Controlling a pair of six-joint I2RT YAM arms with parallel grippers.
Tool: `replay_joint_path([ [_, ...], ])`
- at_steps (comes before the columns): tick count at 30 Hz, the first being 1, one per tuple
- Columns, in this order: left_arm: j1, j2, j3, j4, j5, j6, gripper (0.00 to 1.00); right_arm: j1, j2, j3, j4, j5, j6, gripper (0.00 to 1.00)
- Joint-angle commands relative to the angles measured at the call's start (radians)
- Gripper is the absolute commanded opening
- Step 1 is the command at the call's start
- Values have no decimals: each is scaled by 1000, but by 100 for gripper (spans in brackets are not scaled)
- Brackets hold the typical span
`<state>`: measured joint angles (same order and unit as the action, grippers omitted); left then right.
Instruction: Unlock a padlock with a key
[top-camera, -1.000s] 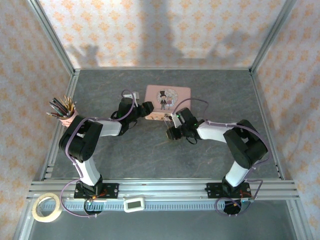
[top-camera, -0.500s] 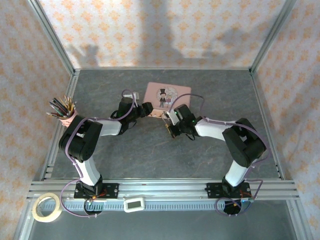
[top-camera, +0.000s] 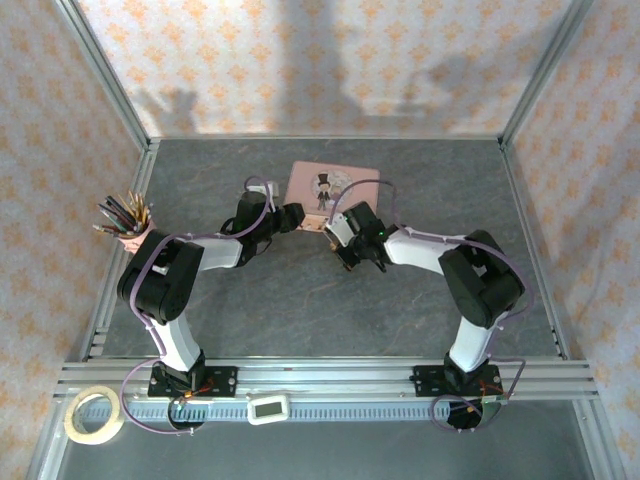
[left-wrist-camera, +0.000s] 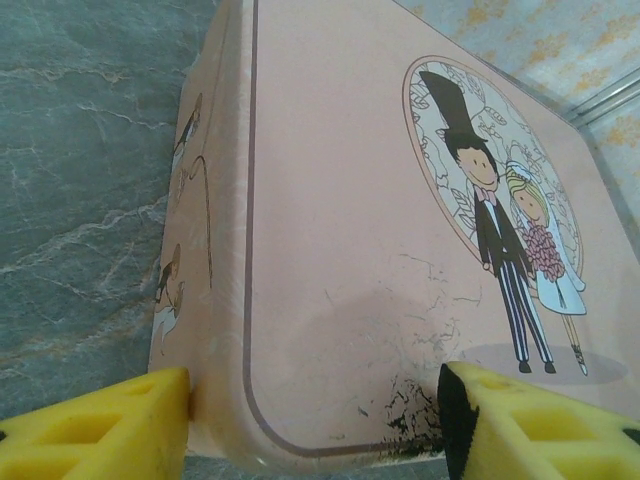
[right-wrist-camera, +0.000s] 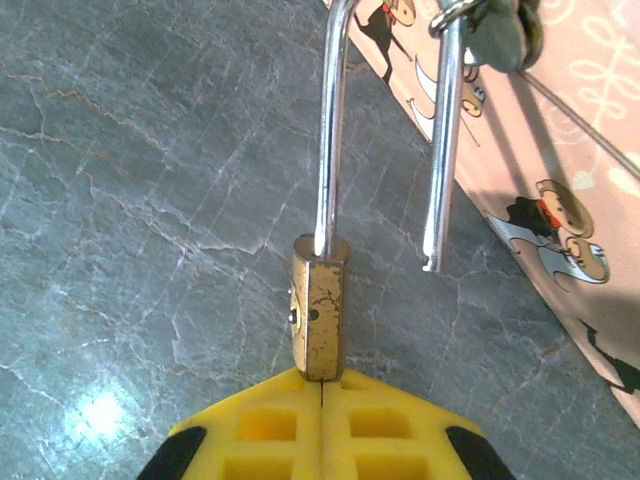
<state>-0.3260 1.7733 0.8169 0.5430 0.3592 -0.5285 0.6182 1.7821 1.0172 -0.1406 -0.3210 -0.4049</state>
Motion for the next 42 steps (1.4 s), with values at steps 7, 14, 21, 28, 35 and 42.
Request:
replay_joint_path([
  [7,-13,-9,6,2,75,26,62,2,-1,74,73,37,-72,0],
  [14,-12,-20,18,-25,81,64,62,3,-40,75,75,73,-245,0],
  [21,-14,-16,14,-10,100,61,61,0,52,223,-12,-80,-205,0],
  [28,-18,-26,1,3,110,71,60,0,90,280,-39,-116,-238,0],
  [35,-16,-39,16,-30,100,98,60,5,128,359,-144,95,-376,0],
  [42,-5,-70,13,-51,56,90,60,3,88,306,-115,66,-354,0],
])
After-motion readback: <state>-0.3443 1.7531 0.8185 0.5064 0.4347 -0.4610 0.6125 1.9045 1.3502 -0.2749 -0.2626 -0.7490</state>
